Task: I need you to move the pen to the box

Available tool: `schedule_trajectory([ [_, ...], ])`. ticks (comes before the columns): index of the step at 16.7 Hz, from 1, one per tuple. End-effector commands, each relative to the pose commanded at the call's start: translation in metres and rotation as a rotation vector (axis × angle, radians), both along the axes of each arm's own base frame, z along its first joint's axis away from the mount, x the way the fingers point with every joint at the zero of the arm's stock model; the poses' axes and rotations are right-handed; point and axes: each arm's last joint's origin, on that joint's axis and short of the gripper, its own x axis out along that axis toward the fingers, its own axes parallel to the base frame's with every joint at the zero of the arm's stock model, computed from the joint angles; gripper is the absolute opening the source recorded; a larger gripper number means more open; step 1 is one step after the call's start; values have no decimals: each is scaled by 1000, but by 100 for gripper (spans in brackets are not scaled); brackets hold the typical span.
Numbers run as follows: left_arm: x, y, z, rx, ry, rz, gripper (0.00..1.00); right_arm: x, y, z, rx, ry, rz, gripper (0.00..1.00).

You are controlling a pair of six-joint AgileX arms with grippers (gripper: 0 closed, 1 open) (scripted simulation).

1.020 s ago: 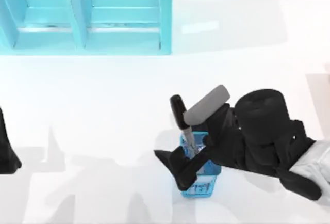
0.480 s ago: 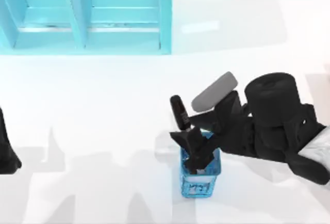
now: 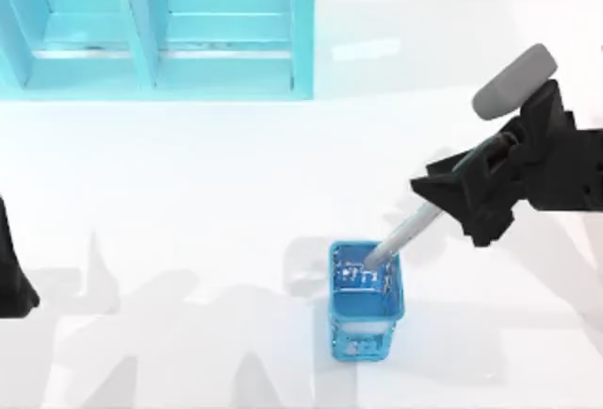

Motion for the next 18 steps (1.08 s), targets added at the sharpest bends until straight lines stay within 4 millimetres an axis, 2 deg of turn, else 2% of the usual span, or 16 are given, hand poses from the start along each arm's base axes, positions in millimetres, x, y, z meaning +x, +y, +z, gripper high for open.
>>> schedule_trajectory([
  [4, 0, 0, 0, 0, 0, 0, 100, -18, -41, 38, 17, -16, -8, 0],
  [8, 0, 0, 0, 0, 0, 0, 100, -29, -57, 52, 27, -37, -17, 0],
  [14, 0, 0, 0, 0, 0, 0, 100, -26, -58, 53, 17, -31, -24, 0],
  [16, 0, 0, 0, 0, 0, 0, 100, -17, -70, 59, -23, -29, -65, 0],
  [18, 0, 0, 0, 0, 0, 0, 100, -5, -92, 70, -85, -16, -141, 0],
])
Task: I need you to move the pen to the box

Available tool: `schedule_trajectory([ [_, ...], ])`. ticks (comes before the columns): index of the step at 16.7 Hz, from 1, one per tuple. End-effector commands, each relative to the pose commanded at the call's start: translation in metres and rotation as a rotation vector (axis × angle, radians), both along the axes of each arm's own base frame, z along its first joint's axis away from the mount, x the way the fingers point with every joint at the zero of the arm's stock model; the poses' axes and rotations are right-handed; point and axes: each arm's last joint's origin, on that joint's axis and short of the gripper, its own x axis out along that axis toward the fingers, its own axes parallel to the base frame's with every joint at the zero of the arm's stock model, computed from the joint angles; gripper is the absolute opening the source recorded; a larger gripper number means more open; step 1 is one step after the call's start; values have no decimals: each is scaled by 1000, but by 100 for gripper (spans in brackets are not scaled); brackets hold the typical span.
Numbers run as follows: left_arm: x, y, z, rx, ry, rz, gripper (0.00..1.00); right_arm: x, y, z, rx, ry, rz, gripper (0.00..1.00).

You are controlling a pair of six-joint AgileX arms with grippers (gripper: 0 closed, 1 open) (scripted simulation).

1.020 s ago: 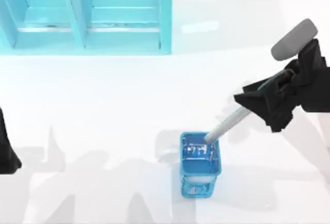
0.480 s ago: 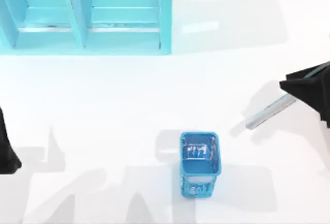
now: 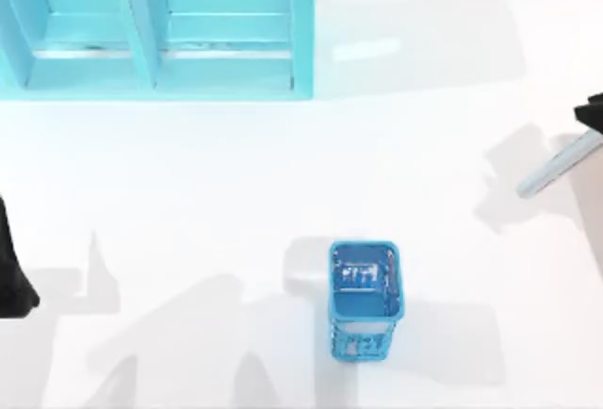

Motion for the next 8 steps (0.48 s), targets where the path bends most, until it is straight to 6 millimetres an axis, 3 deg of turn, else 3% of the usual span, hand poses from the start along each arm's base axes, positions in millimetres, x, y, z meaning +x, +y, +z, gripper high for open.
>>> schedule_trajectory([
  [4, 0, 0, 0, 0, 0, 0, 100, 12, -73, 25, -144, 77, -223, 0],
  [8, 0, 0, 0, 0, 0, 0, 100, 0, -132, 44, -260, 173, -384, 0],
])
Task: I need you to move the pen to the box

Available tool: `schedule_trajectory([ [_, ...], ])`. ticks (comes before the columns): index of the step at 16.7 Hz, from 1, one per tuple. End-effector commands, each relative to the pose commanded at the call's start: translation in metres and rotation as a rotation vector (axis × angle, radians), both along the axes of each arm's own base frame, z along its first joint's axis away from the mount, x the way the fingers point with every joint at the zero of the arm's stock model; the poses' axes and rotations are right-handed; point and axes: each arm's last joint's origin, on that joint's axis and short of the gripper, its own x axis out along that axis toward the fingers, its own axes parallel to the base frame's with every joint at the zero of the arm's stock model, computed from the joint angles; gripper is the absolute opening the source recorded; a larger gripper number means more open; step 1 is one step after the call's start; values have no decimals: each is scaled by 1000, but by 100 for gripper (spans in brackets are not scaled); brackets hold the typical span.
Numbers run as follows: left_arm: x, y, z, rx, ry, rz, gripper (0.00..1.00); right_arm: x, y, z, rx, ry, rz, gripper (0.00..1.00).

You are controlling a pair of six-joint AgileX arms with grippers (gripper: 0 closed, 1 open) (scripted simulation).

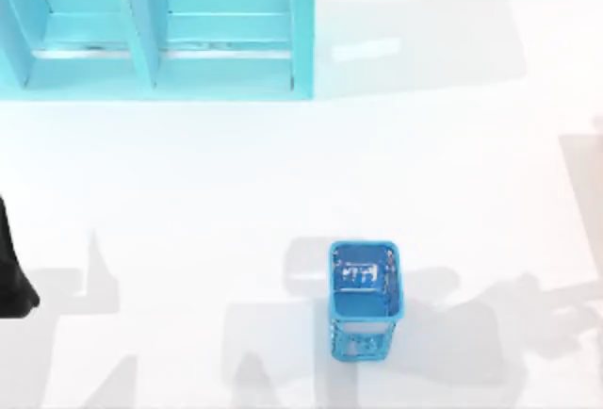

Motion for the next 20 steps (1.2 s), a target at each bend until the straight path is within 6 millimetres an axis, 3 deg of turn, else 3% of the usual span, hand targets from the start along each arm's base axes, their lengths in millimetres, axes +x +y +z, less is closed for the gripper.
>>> schedule_trajectory([
  [3, 0, 0, 0, 0, 0, 0, 100, -6, -15, 7, -37, 31, -36, 0],
  [8, 0, 0, 0, 0, 0, 0, 100, -6, -13, 6, -36, 27, -32, 0],
  [11, 0, 0, 0, 0, 0, 0, 100, 0, -12, -10, -37, 27, -29, 0],
  [16, 0, 0, 0, 0, 0, 0, 100, 10, -10, -53, -37, 29, -36, 0],
  [20, 0, 0, 0, 0, 0, 0, 100, 11, -10, -56, -37, 31, -37, 0],
])
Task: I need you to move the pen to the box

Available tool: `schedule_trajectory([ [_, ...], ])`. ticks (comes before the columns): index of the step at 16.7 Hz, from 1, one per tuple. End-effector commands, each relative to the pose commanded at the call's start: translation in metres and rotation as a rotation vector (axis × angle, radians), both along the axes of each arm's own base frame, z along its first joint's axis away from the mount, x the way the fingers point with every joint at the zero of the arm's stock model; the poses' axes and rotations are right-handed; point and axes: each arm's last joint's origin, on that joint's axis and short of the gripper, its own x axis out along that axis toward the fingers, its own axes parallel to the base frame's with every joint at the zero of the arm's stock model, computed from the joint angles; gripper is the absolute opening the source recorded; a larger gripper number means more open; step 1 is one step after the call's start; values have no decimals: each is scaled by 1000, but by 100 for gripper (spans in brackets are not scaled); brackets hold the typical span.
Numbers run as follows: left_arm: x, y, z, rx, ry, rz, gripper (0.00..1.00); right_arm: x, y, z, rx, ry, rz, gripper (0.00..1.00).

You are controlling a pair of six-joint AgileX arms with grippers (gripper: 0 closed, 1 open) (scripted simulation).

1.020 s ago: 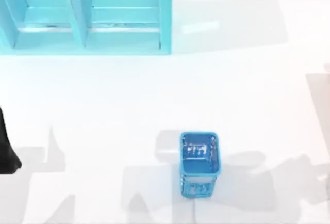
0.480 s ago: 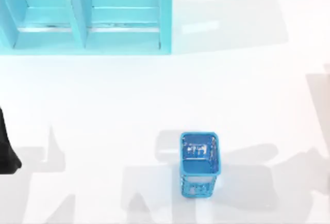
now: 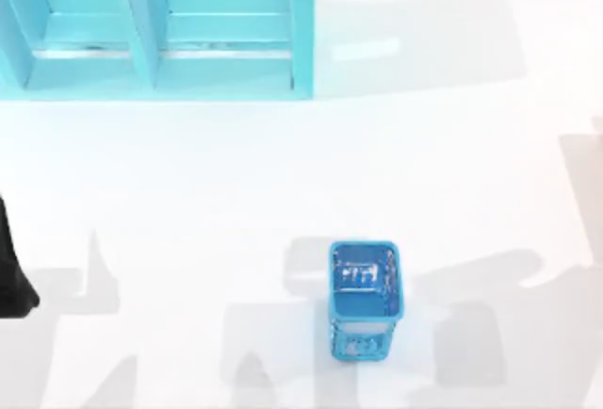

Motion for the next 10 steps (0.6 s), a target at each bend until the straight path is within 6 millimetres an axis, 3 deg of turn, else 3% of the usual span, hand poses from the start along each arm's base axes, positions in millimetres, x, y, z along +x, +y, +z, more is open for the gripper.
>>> schedule_trajectory([
  [10, 0, 0, 0, 0, 0, 0, 100, 0, 0, 0, 0, 0, 0, 75],
])
